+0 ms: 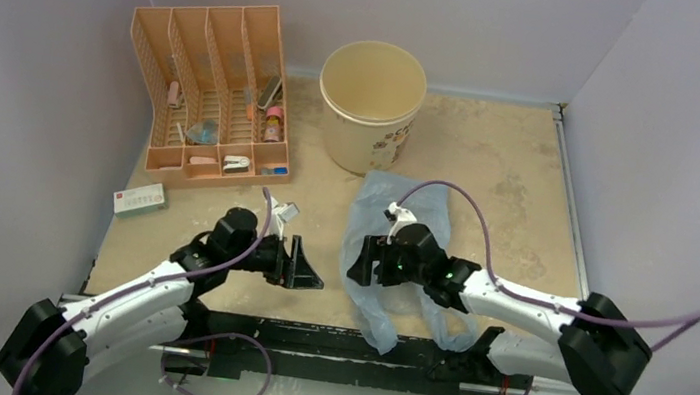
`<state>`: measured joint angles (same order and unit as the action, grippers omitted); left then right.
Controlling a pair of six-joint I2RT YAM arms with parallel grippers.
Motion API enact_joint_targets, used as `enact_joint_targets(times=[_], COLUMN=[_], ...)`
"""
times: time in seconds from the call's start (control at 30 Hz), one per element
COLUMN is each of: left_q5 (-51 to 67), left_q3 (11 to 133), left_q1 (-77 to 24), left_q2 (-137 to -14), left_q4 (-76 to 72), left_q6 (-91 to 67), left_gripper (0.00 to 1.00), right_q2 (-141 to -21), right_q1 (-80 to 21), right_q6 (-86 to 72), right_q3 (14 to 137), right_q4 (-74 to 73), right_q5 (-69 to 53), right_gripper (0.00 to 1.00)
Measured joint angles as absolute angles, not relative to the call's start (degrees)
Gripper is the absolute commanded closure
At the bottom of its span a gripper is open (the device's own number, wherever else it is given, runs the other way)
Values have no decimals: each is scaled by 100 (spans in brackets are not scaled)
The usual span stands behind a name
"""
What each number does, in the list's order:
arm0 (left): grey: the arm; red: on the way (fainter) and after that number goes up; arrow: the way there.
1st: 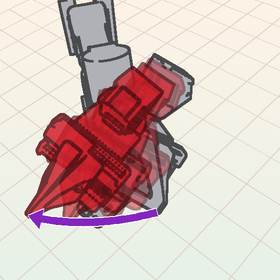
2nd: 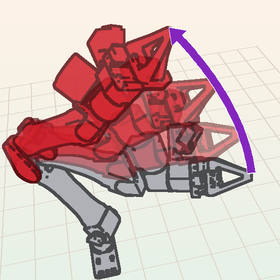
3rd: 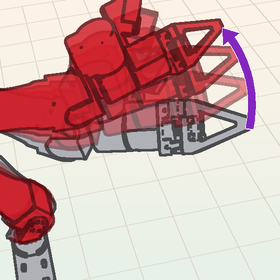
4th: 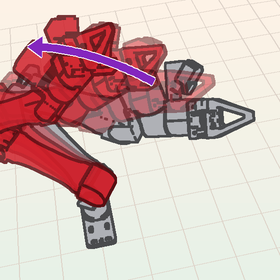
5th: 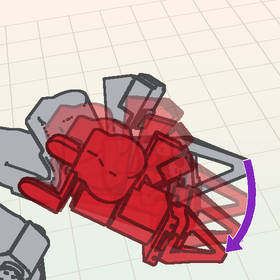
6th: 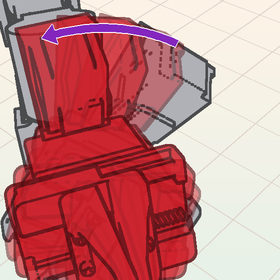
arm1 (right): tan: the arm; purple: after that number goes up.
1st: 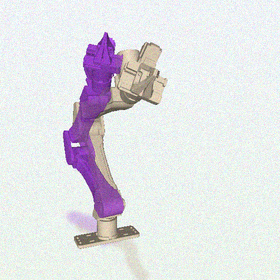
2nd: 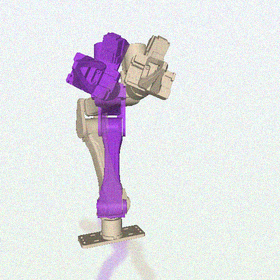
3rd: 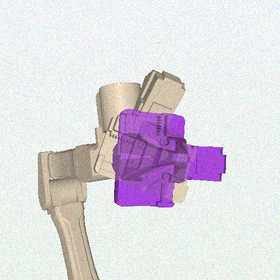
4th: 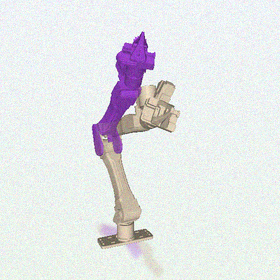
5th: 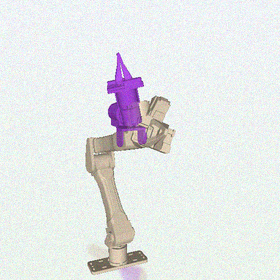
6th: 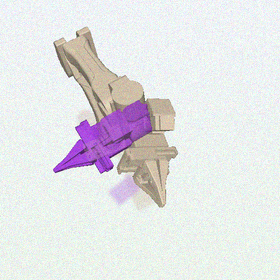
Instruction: Put the trash bags into the trash bin
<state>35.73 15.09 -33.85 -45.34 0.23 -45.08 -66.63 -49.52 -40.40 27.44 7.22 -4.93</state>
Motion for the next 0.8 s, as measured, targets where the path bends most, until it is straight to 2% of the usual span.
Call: enact_joint_targets(times=[0.03, 0.13, 0.17, 0.2, 0.3, 0.43, 0.53, 0.67, 0.8], left_q5=[3531, 3387, 3323, 3264, 3083, 2858, 2814, 3074, 3603], left_q3=[1509, 1509, 1509, 1509, 1509, 1509, 1509, 1509, 1509], left_q1=[-3465, -3529, -3529, -3529, -3529, -3529, -3529, -3529, -3538], left_q2=[-4600, -4622, -4582, -4523, -4246, -3835, -3450, -3037, -3046], left_q4=[8, 1, 8, 21, 148, 368, 416, 150, -270], left_q6=[-4517, -4552, -4552, -4552, -4550, -4552, -4558, -4493, -4289], left_gripper=[28, 29, 29, 30, 30, 30, 29, 29, 31], right_q2=[-6827, -7220, -7282, -7293, -7175, -6788, -6276, -5830, -5979], right_q1=[-5068, -5273, -5323, -5358, -5419, -5435, -5441, -5424, -5393], right_q6=[-4088, -4228, -4272, -4316, -4464, -4801, -5443, -6331, -6919], right_q3=[2766, 2856, 2877, 2893, 2936, 3100, 3186, 3131, 3055], right_q4=[779, 871, 908, 943, 1168, 1378, 1568, 1988, 2340], right_q5=[-410, -211, -183, -154, -99, 86, 790, 1671, 1981], right_gripper=[45, 83, 91, 94, 94, 100, 100, 98, 99])
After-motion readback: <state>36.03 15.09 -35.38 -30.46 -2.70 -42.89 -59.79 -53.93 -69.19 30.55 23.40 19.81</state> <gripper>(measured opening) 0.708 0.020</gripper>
